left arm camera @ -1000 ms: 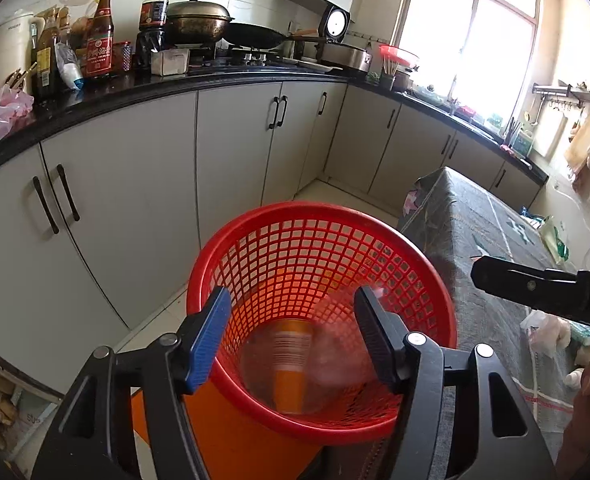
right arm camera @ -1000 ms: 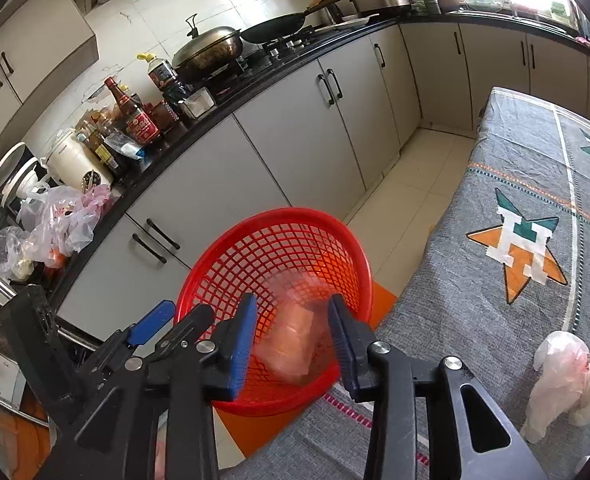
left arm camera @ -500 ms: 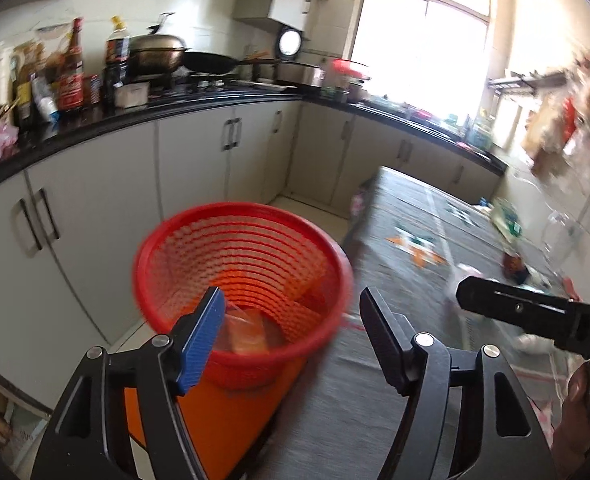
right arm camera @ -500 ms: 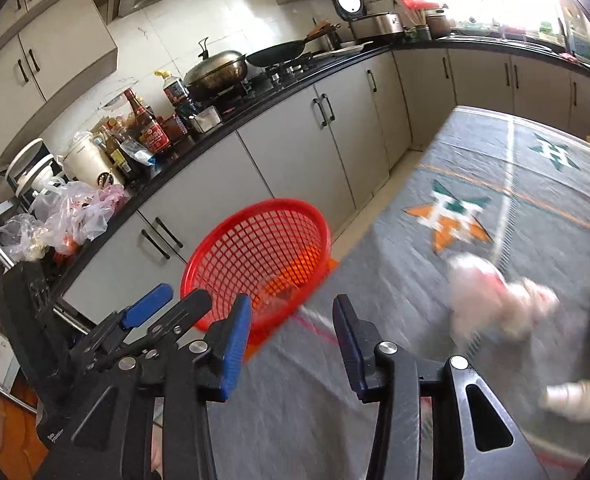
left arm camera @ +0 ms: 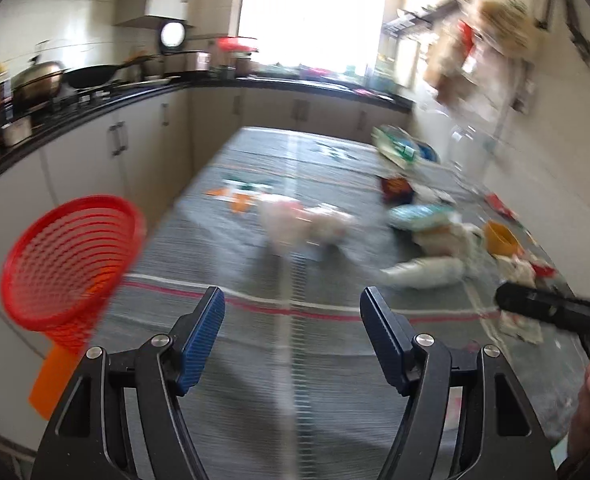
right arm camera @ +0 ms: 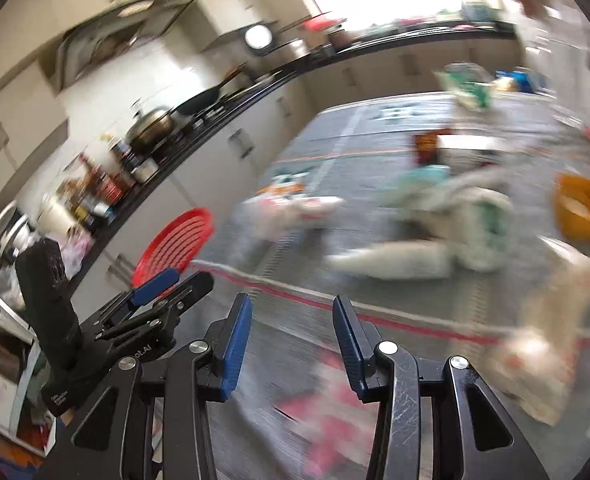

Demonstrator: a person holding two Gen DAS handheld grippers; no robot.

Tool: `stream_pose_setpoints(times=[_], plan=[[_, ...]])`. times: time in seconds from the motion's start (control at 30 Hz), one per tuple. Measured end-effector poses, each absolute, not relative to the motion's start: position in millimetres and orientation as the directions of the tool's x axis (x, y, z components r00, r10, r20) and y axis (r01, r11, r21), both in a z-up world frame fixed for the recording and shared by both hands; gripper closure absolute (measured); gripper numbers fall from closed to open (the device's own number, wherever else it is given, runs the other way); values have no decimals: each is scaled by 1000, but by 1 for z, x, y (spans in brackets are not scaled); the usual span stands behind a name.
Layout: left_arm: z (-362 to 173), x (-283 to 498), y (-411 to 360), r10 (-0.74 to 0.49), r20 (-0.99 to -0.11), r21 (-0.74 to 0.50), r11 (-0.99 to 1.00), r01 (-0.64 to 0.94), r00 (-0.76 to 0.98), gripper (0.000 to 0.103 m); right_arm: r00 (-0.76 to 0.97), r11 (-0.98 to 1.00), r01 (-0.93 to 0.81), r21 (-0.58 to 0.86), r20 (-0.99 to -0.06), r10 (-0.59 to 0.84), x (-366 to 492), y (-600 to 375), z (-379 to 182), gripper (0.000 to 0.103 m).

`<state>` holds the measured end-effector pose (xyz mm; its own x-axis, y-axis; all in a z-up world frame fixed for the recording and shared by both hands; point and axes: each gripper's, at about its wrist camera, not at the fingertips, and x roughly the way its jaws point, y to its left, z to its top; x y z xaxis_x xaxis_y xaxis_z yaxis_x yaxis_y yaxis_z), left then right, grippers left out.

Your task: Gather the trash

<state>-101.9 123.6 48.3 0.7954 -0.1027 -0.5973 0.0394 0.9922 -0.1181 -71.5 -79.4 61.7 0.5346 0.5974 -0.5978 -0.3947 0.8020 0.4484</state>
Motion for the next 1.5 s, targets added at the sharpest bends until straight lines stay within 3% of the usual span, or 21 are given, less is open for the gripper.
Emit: stream_pose_setpoints(times=[0.23,0.3,0.4,0.77,0.83,0.93,0.97,1.03,1.27,1.5], plan=[[41,-99,65,-120,-593,-21,991,134,796,31,652,860,-200,469,-591,475,-84,-177,60,56],[39,-96,61,-109,-607,5,990,141,788,30,664,874,-144,464,-610,432,-82,-195,57,48],[38,-96,60,-115,-609,6,989,149,785,30,669,892,-54,448,-647,366,-73,-211,46,45],[38,-98,58,-120,-600,30,985,172,791,30,618,920,-23,392,-717,321,-34,-202,17,39],[38,-97,59,-119,-601,30,985,171,790,30,620,930,-46,364,-720,312,-27,-195,14,51],[38,-97,59,-133,-607,22,983,184,784,30,634,928,-72,365,-702,325,-23,-193,10,53],[38,-96,60,-146,-612,12,981,193,778,29,634,919,-87,384,-690,348,-23,-194,9,64],[38,-94,61,-157,-621,0,980,201,768,28,656,896,-118,429,-644,394,-25,-199,11,71],[56,-72,40,-238,-652,15,945,326,720,28,666,822,-153,549,-557,496,-30,-212,9,75],[50,-33,-2,-237,-704,173,857,485,669,28,681,801,-164,576,-521,515,-35,-216,12,77]])
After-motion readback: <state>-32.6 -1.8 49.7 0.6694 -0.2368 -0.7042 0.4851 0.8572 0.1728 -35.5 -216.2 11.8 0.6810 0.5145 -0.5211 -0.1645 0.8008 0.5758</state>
